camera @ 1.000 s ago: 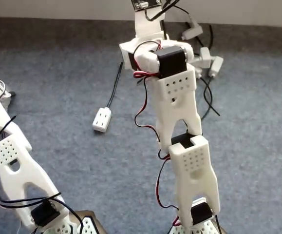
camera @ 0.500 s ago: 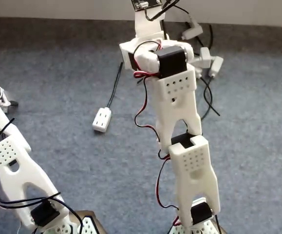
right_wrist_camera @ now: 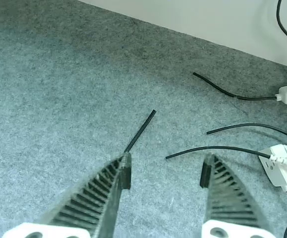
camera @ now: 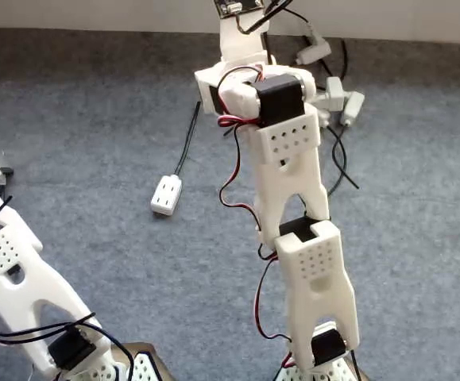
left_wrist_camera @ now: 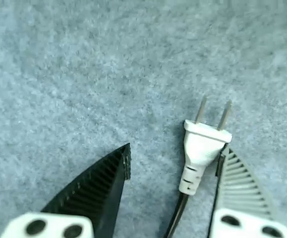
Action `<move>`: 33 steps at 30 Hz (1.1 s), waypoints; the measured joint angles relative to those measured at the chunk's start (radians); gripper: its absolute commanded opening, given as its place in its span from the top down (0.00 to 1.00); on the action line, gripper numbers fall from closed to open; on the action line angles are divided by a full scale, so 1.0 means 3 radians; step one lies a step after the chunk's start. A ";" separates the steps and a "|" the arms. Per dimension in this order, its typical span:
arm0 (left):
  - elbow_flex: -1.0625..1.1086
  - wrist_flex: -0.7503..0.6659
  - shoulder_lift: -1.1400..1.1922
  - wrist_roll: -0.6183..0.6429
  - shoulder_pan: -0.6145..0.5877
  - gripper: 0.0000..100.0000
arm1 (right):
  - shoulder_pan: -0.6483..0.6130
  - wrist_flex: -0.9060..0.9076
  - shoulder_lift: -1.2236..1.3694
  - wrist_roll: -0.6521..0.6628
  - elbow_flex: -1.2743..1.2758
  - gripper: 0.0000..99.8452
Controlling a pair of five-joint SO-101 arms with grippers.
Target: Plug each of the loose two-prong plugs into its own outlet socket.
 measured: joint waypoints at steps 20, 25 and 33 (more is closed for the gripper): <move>0.0005 0.0189 -0.0460 -0.0005 0.0092 0.72 | 0.0000 0.0000 -0.0005 0.0000 0.0752 0.77; 0.0005 0.0189 -0.0271 -0.0164 0.0097 0.72 | 0.0000 0.0000 -0.0005 0.0000 0.0752 0.77; 0.0005 0.0005 -0.0215 -0.0189 -0.0056 0.72 | 0.0000 0.0000 -0.0005 0.0000 0.0752 0.77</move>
